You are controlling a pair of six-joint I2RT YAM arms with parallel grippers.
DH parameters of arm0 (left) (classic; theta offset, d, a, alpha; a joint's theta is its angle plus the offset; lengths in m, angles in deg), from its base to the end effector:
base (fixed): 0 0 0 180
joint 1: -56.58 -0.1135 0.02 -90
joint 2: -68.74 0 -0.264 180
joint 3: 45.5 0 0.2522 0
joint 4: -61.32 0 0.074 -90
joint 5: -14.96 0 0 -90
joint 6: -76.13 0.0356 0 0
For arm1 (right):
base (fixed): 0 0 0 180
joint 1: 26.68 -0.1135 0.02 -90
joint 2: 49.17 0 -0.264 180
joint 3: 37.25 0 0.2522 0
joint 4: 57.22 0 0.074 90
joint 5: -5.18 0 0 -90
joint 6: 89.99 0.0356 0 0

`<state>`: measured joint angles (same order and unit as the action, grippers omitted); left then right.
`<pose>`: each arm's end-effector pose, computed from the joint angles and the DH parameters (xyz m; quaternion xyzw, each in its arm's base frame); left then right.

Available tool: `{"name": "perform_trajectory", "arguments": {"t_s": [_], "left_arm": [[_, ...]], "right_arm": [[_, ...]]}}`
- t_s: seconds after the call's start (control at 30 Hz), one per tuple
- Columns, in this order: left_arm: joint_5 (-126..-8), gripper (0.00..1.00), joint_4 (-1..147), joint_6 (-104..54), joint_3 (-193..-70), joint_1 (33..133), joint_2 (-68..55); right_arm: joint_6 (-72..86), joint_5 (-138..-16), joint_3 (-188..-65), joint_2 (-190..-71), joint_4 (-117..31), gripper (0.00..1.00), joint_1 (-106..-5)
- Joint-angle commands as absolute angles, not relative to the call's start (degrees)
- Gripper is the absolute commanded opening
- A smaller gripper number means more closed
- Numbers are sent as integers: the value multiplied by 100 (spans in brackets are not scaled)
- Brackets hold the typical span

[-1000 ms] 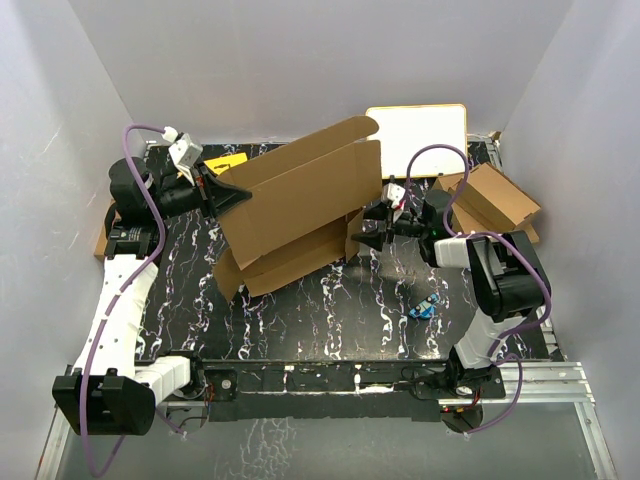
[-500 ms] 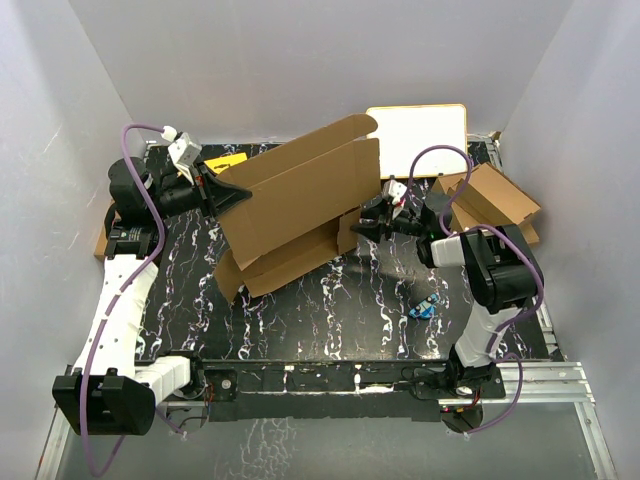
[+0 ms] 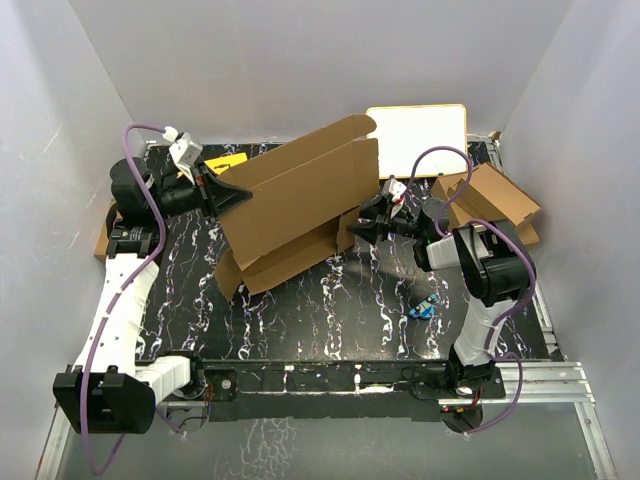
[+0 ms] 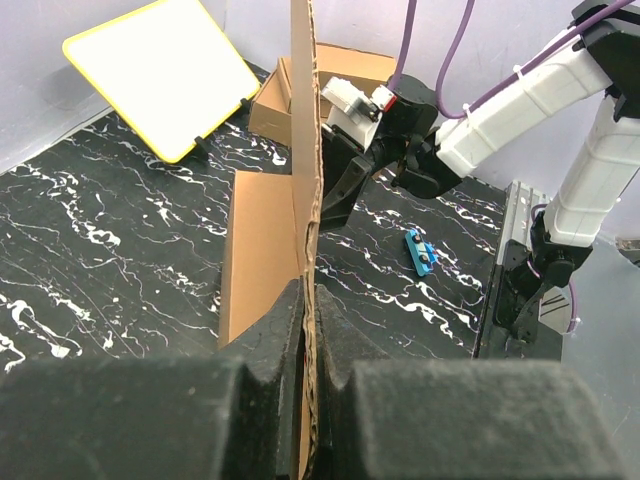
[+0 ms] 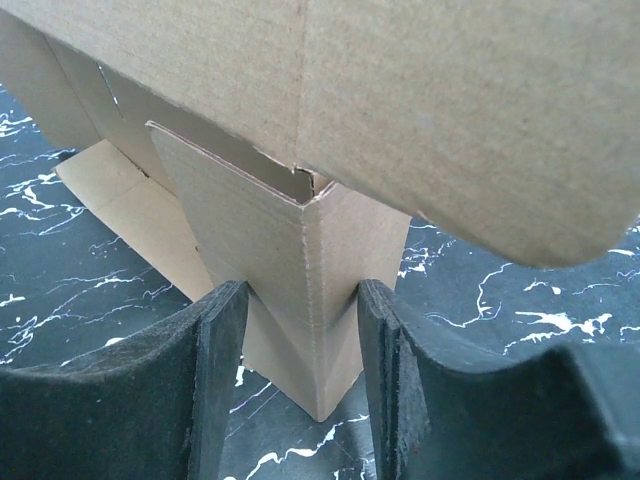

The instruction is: Fold the paper box

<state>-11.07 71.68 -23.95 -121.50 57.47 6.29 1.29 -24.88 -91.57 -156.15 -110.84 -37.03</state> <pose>0.2320 -0.0356 0.4116 0.3369 0.6118 -0.4212 0.5786 0.3308 0.0917 0.1670 -0.4031 0.5773 0.4110 0.5790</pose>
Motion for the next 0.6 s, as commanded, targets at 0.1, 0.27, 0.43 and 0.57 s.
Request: {"name": "perform_trajectory", "arguments": {"t_s": [0.1,0.27,0.43,0.57], "left_arm": [[-953,0,7260,-2328,-12212,5762,556],[-945,0,7286,-2344,-12290,5756,491],[-932,0,7259,-2409,-12359,5757,451],[-937,0,7268,-2442,-12410,5755,425]], "right_arm": [[587,-2542,-9165,-15820,-12369,53,-3747],[794,-2416,-9255,-15966,-12680,47,-3749],[842,-2416,-9347,-16046,-12729,39,-3775],[861,-2434,-9439,-16088,-12682,29,-3801]]}}
